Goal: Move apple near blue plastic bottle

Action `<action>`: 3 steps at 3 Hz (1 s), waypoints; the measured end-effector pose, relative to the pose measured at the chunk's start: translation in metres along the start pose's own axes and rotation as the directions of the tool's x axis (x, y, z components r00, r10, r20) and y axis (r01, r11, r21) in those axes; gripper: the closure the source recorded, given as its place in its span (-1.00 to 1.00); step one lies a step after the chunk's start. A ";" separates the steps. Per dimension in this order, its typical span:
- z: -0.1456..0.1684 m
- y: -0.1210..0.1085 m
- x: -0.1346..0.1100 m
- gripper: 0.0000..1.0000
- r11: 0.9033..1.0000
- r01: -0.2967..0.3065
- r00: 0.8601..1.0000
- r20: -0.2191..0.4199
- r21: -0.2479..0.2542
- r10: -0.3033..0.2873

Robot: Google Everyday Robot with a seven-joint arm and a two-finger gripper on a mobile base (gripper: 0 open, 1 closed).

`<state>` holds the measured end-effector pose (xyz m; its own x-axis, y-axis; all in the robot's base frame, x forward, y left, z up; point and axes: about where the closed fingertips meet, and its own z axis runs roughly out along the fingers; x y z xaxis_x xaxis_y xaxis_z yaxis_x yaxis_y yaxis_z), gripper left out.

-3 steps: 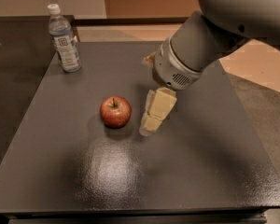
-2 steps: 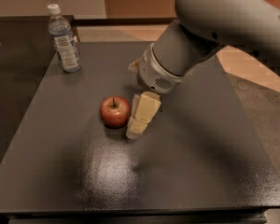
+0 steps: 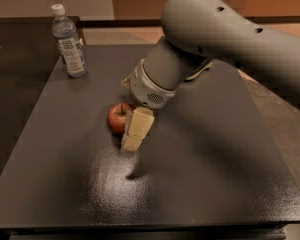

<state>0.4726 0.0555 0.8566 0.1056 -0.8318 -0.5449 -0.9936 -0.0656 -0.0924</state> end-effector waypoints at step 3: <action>0.004 -0.012 0.000 0.30 1.000 -0.026 1.000 0.002 0.000 0.026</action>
Offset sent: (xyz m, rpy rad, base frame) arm 0.0108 0.0003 -0.0104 0.0041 0.0215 -0.0229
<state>0.4844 0.0583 0.8540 0.0801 -0.8319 -0.5491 -0.9959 -0.0440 -0.0786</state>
